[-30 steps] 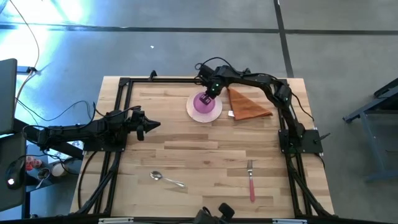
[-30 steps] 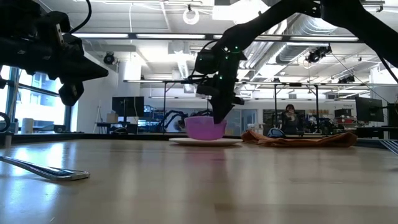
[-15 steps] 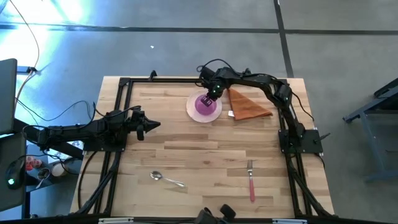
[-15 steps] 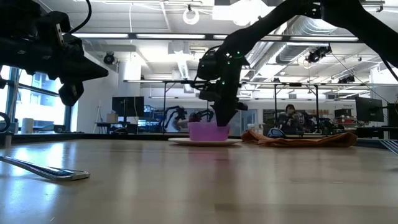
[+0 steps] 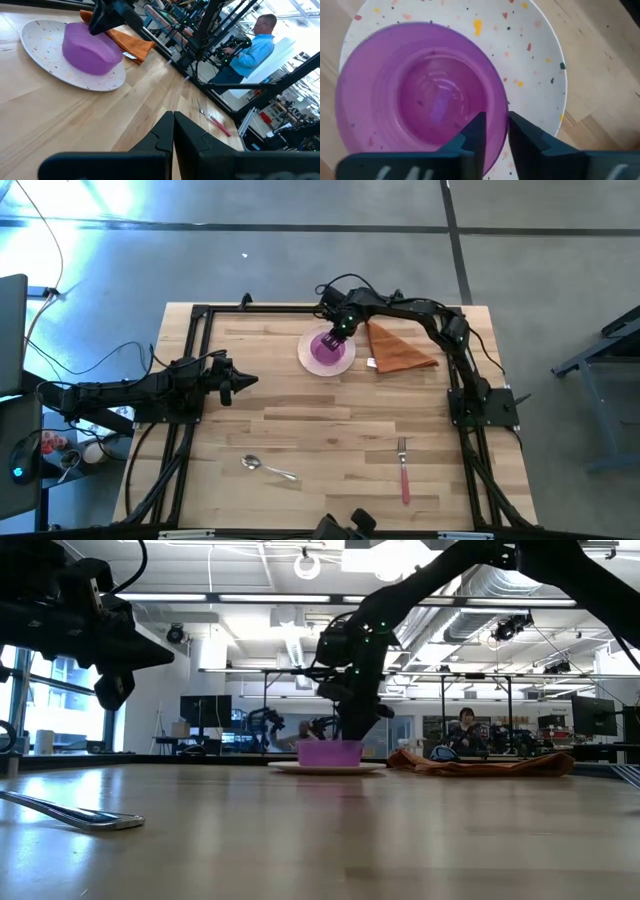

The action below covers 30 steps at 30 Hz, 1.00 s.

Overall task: Set table place
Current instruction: Put the purple bowl on the white plate, then put the pink fork to the left of the white plate

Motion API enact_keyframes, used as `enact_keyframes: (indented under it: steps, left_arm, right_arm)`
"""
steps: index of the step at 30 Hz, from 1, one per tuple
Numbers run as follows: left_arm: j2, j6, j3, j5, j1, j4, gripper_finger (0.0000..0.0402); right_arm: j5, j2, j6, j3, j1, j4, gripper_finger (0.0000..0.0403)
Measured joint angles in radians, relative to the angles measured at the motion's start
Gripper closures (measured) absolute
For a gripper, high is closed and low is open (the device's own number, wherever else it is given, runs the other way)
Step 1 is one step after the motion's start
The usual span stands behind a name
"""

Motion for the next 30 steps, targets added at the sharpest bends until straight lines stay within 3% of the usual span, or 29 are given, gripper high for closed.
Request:
enact_keyframes:
  steps: [5, 9, 15, 19, 24, 28, 30]
  left_arm:
    - [0.000, 0.000, 0.000, 0.000, 0.000, 0.000, 0.0401]
    - [0.000, 0.000, 0.000, 0.000, 0.000, 0.000, 0.0401]
    - [0.000, 0.017, 0.000, -0.007, 0.000, 0.000, 0.0401]
    - [0.000, 0.019, 0.000, -0.007, 0.000, -0.001, 0.0401]
    - [0.000, 0.025, 0.000, -0.008, 0.000, -0.001, 0.0401]
    - [0.001, 0.049, 0.000, -0.008, 0.000, -0.001, 0.0401]
    - [0.002, 0.054, 0.000, -0.009, 0.000, -0.001, 0.0401]
  right_arm:
    - [0.019, 0.002, -0.025, 0.076, 0.000, -0.072, 0.0294]
    - [0.082, 0.002, -0.025, 0.255, 0.012, -0.264, 0.0285]
    - [0.318, -0.003, 0.084, 0.587, 0.145, -0.677, 0.0284]
    - [0.410, -0.197, 0.269, 0.413, 0.286, -0.656, 0.0284]
    - [0.502, -0.440, 0.755, 0.137, 0.502, -0.676, 0.0284]
    - [0.505, -0.588, 1.160, -0.083, 0.688, -0.686, 0.0284]
    - [0.454, -0.620, 1.322, -0.189, 0.774, -0.671, 0.0284]
